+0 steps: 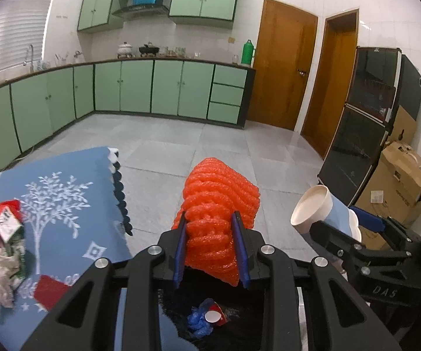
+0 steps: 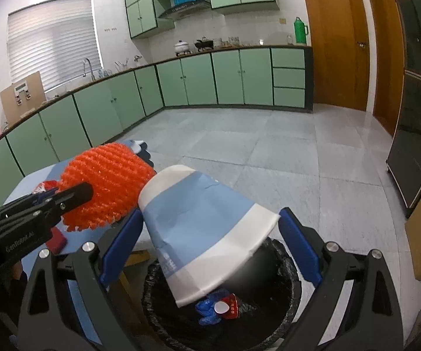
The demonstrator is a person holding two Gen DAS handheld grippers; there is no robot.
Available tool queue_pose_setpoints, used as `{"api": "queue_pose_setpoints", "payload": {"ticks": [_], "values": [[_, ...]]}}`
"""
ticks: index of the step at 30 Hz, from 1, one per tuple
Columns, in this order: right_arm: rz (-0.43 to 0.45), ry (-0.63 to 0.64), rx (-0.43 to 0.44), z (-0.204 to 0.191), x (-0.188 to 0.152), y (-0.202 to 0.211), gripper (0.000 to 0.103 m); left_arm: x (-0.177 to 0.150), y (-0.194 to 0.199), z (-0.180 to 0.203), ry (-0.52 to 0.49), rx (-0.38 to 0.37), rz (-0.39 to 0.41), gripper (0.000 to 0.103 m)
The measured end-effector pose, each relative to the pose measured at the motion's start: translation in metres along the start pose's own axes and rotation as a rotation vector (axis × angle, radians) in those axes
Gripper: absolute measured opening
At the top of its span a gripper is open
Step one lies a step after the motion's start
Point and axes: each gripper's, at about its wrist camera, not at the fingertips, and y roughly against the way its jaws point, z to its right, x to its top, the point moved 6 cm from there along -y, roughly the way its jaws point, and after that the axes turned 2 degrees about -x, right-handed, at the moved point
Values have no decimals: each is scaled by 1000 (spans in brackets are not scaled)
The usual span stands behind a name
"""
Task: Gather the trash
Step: 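Carry the cup and orange net over the black bin and release both, then grasp the dark red scrub pad with the left tool while the right tool reaches the orange net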
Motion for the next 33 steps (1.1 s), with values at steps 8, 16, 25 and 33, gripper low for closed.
{"api": "queue_pose_setpoints", "payload": {"ticks": [8, 16, 25, 33], "values": [[-42, -9, -50, 14, -11, -25, 94, 2, -21, 2, 10, -9, -51, 50], [-44, -39, -69, 19, -19, -22, 97, 5, -3, -12, 30, 29, -31, 65], [-6, -11, 19, -34, -8, -2, 97, -3, 65, -54, 35, 158, 30, 72], [22, 48, 127, -109, -7, 15, 97, -22, 135, -108, 75, 306, 67, 73]]}}
